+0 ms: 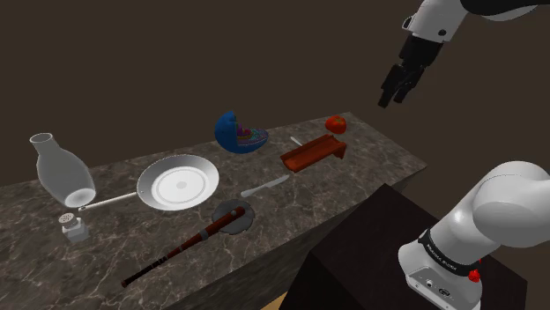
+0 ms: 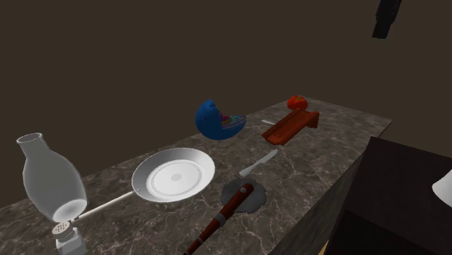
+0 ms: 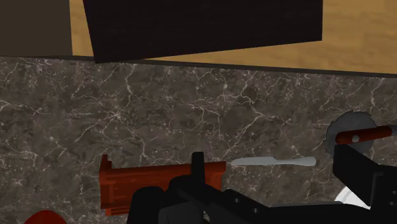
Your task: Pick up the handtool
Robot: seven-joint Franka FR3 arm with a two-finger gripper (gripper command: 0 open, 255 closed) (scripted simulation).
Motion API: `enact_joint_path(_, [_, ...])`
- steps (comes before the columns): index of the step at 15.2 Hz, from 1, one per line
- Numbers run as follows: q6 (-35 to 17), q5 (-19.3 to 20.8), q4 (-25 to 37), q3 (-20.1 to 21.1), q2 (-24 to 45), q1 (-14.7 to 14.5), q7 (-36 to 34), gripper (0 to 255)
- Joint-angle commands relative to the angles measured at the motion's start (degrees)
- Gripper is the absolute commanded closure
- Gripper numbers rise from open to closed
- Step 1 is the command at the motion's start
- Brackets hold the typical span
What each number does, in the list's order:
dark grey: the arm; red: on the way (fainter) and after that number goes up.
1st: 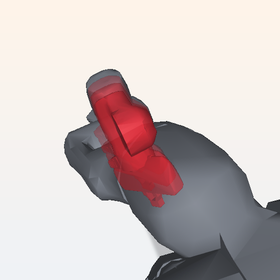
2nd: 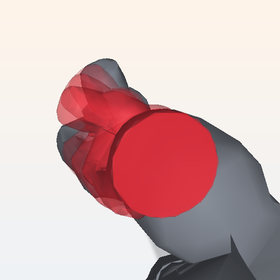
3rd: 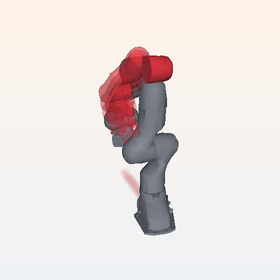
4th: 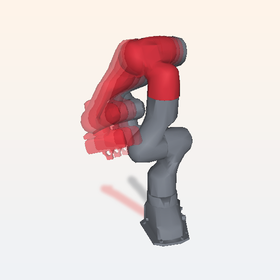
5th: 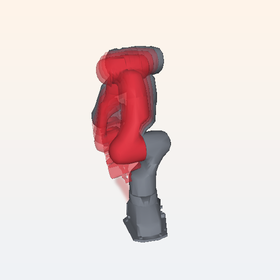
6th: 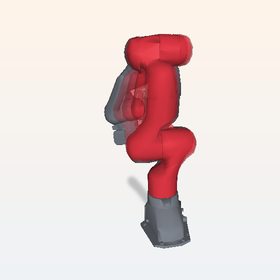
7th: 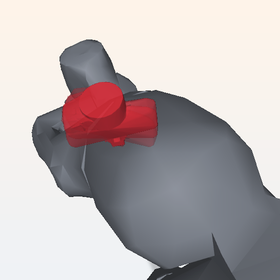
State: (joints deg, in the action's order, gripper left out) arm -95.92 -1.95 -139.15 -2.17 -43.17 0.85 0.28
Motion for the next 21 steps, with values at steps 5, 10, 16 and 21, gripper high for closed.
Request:
enact_joint_path(5, [-2.8, -3.6, -5.7, 6.1, -3.2, -0.2, -10.3, 0])
enact_joint_path(10, [-7.0, -9.0, -10.4, 14.6, -4.3, -1.2, -23.4, 0])
enact_joint_path(16, [-13.5, -15.4, -12.1, 25.6, -0.4, -2.0, -39.3, 0])
enact_joint_path(21, [-20.0, -18.8, -10.3, 35.5, 7.0, -0.7, -52.8, 0])
